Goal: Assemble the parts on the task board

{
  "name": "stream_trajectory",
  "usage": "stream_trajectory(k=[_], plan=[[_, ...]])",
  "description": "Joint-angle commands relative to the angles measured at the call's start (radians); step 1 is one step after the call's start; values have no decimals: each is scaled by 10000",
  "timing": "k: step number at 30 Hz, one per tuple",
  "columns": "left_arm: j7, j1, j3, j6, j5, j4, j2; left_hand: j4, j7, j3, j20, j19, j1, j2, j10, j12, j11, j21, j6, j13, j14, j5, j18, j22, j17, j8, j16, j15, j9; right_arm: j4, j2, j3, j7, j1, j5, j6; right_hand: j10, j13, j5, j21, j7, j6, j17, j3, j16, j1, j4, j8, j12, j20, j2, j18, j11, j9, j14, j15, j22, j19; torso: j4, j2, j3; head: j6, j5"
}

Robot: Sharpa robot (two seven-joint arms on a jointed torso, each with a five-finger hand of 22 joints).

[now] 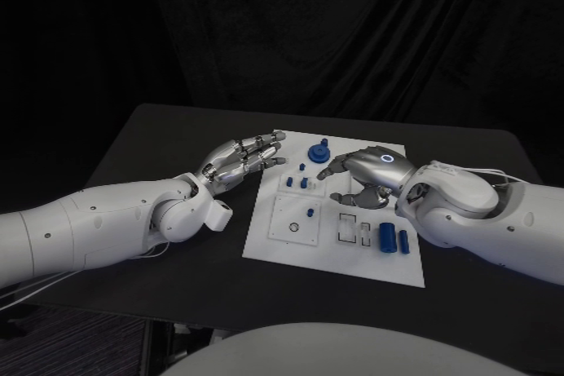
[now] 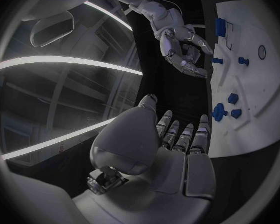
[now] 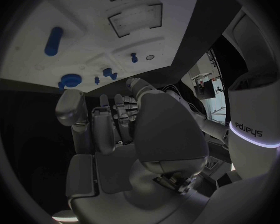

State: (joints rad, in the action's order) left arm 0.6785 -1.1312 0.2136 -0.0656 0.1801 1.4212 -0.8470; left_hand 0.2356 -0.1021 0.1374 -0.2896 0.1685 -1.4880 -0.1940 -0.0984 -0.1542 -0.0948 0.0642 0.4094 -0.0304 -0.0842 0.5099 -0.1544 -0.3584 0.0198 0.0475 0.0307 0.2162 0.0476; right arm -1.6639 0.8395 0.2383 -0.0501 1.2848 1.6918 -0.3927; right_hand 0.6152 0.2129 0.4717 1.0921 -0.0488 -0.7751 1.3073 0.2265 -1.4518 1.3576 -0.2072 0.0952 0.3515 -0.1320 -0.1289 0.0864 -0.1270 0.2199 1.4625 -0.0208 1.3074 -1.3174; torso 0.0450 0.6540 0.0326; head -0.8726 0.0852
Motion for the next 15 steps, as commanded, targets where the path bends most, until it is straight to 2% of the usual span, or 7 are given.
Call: stream_trajectory(k=[1, 4, 7, 11, 15], plan=[[216, 19, -8, -53, -27, 28, -8, -44, -57, -4, -13, -38, -75, -47, 57, 0, 23, -65, 43, -3, 11, 52, 111, 4, 0, 31, 26, 40, 15, -295, 404, 1, -404, 170, -211, -58, -416, -424, 59, -193, 72, -162, 479, -194, 111, -65, -272, -49, -393, -15, -69, 148, -55, -92, 26, -60, 1272, -6, 3, -11, 4, 0, -69], [217, 19, -8, -35, -27, 27, -23, -47, -59, -4, -12, -39, -76, -45, 49, -13, 22, -66, 60, -5, 10, 53, 113, 11, 0, 34, 27, 39, 17, -411, 747, 14, -542, 263, -234, 105, -463, -655, 74, -128, 205, 36, 505, -354, 100, -18, -475, -234, -547, -11, -129, 134, -52, -220, 81, -59, 1291, -106, 5, 3, -1, 0, -101], [227, 19, -8, -36, -27, 26, -26, -47, -59, -4, -12, -39, -76, -45, 49, -13, 22, -66, 60, -5, 10, 53, 113, 11, 0, 34, 27, 39, 17, -375, 1095, 49, -688, 317, -250, 293, -481, -884, 96, -201, 238, 135, 455, -574, 137, 81, -784, -299, -681, -15, -241, 138, -80, -339, 85, -64, 1279, -129, 20, 3, 4, 0, -106], [228, 20, -8, -37, -27, 24, -23, -50, -62, -3, -11, -38, -76, -44, 48, -14, 21, -66, 70, -6, 9, 56, 114, 12, 0, 37, 28, 38, 19, -230, 1325, 77, -778, 290, -256, 453, -466, -948, 103, -234, 233, 158, 439, -656, 150, 80, -846, -303, -706, -20, -270, 141, -100, -375, 80, -75, 1274, -126, 24, 2, 21, 0, -114], [230, 24, -8, -41, -27, 19, -22, -51, -63, -3, -10, -40, -76, -45, 50, -10, 21, -67, 73, -5, 16, 58, 115, 18, -1, 38, 26, 38, 19, -58, 1440, 89, -782, 187, -260, 532, -140, -1038, 101, -214, 162, 119, 455, -735, 142, -25, -858, -276, -616, -33, -175, 131, -112, -436, 99, -89, 1290, -170, -13, -2, 22, 0, -89]])
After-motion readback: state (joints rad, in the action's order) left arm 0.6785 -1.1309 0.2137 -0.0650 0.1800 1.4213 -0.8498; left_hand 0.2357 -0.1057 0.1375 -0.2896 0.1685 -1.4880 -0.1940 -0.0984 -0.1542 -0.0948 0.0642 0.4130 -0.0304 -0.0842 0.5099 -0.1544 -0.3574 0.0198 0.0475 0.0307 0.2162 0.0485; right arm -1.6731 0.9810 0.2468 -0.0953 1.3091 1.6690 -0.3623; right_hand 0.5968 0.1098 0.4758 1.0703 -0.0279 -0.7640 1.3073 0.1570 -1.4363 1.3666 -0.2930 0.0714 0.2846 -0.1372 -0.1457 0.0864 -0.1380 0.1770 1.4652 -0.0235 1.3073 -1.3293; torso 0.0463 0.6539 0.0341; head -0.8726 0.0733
